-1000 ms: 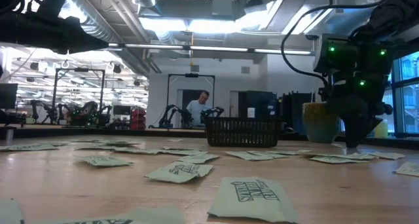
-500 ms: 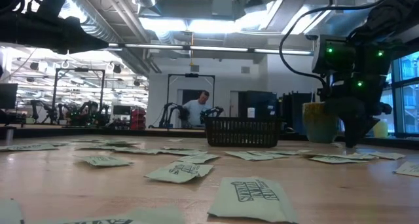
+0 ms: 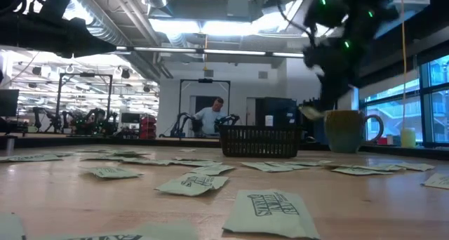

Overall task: Pick and place Stevia / Truvia into bins
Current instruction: Put the stevia packet into the black basket

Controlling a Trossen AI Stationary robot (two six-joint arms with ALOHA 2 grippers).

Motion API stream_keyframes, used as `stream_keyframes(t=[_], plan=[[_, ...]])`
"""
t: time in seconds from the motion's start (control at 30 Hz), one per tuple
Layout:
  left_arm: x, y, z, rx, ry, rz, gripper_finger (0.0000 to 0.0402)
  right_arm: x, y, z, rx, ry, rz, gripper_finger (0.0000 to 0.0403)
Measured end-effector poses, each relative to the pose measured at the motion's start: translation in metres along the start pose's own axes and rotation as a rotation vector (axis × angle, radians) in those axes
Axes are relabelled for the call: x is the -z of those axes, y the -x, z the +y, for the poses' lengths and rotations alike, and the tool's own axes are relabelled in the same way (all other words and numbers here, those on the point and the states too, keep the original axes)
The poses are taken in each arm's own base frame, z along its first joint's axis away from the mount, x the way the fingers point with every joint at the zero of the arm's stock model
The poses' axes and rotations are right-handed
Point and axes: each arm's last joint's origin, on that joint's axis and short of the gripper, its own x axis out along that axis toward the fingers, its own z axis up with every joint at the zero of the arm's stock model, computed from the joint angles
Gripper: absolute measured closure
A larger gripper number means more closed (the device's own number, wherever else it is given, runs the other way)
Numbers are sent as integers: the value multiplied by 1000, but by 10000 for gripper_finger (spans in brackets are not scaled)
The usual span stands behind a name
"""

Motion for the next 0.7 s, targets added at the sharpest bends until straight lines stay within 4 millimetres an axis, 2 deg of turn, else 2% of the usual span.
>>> stream_keyframes(t=[0.13,0.23,0.47,0.6,0.7], plan=[[0,0,0,0,-1,0,360,-24,12,23,-52,82,-58,401],[0,0,0,0,-1,0,363,-38,8,43,-66,151,-57,401],[0,0,0,0,0,0,362,-51,-33,79,-65,289,63,402],[0,0,0,0,0,0,363,-50,-56,86,-19,320,158,402],[0,0,0,0,0,0,364,-49,-66,89,1,331,197,399]])
